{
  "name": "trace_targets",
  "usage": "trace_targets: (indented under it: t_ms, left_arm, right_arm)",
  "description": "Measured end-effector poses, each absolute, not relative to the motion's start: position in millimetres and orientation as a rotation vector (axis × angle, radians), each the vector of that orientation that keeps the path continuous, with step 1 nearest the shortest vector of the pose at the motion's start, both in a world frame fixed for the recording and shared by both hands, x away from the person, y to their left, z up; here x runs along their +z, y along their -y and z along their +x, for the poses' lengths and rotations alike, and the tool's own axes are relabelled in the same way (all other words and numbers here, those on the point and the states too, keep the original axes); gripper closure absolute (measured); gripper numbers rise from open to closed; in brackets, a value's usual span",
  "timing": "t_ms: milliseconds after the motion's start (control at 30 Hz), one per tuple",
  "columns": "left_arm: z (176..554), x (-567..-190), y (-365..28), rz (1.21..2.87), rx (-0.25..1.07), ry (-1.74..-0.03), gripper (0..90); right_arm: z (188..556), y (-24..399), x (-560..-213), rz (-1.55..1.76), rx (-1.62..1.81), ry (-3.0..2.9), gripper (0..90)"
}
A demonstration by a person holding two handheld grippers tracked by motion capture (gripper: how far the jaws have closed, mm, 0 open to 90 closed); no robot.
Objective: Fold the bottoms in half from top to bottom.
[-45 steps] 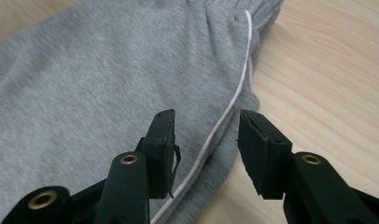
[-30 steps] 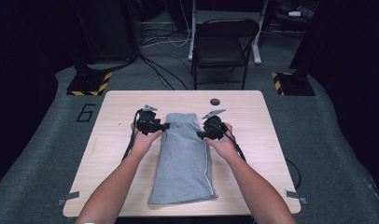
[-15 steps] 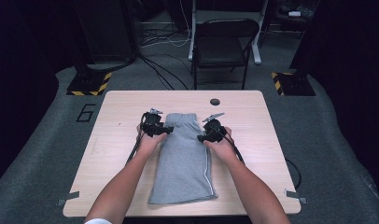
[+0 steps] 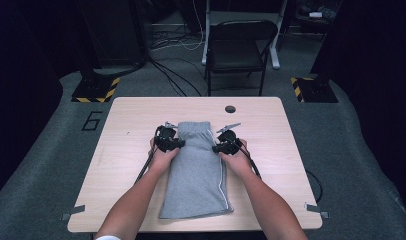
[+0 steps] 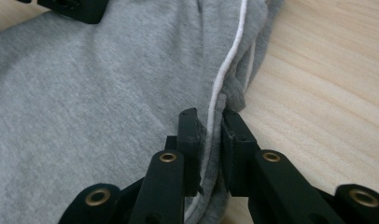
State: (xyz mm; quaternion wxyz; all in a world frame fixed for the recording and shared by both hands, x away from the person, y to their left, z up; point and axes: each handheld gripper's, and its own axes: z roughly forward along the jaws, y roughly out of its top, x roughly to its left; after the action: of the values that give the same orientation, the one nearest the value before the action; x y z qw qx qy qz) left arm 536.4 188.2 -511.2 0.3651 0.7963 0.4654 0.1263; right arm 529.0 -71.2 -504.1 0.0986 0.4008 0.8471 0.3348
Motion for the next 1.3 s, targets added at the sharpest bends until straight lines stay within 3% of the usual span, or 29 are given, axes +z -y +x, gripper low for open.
trace_targets:
  t_ms: [133,433,567,700,1300]
  left_arm:
    - [531.4,-510.0,-195.1,2.053,0.295,-1.179,83.2]
    - [518.1,-505.5,-204.7,2.067,0.278,-1.144,82.5]
    - [520.5,-504.5,-204.9,2.026,0.259,-1.168,69.5]
    - [525.4,-500.8,-206.3,2.026,0.281,-1.152,65.9]
    - [534.8,-510.6,-205.0,1.962,0.284,-1.198,55.8]
  right_arm:
    - [525.1,71.7,-501.3,1.158,0.980,-2.538,81.0]
    - [512.1,70.1,-493.5,1.060,0.953,-2.595,80.5]
    - [514.2,71.5,-493.6,1.098,0.946,-2.587,69.2]
    - [517.4,73.3,-491.8,1.135,0.979,-2.561,61.4]
    - [534.5,71.2,-501.5,1.210,1.086,-2.414,55.0]
